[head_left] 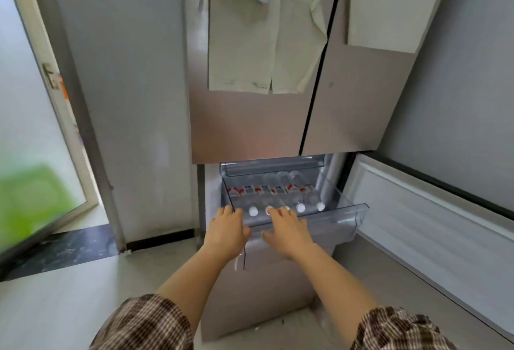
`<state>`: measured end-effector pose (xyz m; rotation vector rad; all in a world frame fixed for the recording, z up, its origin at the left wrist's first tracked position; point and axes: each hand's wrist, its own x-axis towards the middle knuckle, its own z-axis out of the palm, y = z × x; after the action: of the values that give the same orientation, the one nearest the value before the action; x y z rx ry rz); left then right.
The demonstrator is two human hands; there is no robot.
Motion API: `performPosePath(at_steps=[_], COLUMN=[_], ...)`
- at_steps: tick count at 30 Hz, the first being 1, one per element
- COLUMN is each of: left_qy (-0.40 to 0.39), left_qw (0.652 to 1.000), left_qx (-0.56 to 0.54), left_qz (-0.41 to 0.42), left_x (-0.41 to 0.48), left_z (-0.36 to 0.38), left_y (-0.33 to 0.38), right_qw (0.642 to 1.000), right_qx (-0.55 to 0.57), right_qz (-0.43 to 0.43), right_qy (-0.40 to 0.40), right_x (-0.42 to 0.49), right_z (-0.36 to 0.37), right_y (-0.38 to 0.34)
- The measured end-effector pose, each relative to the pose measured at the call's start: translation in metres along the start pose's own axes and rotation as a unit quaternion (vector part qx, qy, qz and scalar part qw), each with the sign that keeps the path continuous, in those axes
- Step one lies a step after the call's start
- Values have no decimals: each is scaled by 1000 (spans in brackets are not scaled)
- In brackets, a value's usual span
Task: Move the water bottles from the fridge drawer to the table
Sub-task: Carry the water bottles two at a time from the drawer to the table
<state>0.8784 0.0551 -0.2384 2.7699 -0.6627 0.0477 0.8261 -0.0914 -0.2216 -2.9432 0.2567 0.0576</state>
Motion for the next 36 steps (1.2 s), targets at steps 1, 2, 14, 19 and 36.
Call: performPosePath(at_steps=[1, 2, 14, 19, 36], left_qy=[-8, -13, -87, -154, -243], left_qw=[1000, 1000, 985, 955, 918], left_qx=[4, 8, 145, 249, 296], left_qz=[0, -1, -13, -35, -103], left_x=[12, 24, 140, 185, 227], left_z=[6, 12, 72, 109, 148], left_y=[0, 0, -18, -18, -14], right_qw=[1000, 1000, 993, 982, 957], right_qx=[2, 2, -12, -54, 5], right_qz=[3, 6, -56, -129, -237], right_qy=[-4, -8, -104, -124, -169], right_x=[12, 25, 173, 234, 279], right_z=[3, 5, 45, 79, 120], right_y=[6, 12, 64, 84, 96])
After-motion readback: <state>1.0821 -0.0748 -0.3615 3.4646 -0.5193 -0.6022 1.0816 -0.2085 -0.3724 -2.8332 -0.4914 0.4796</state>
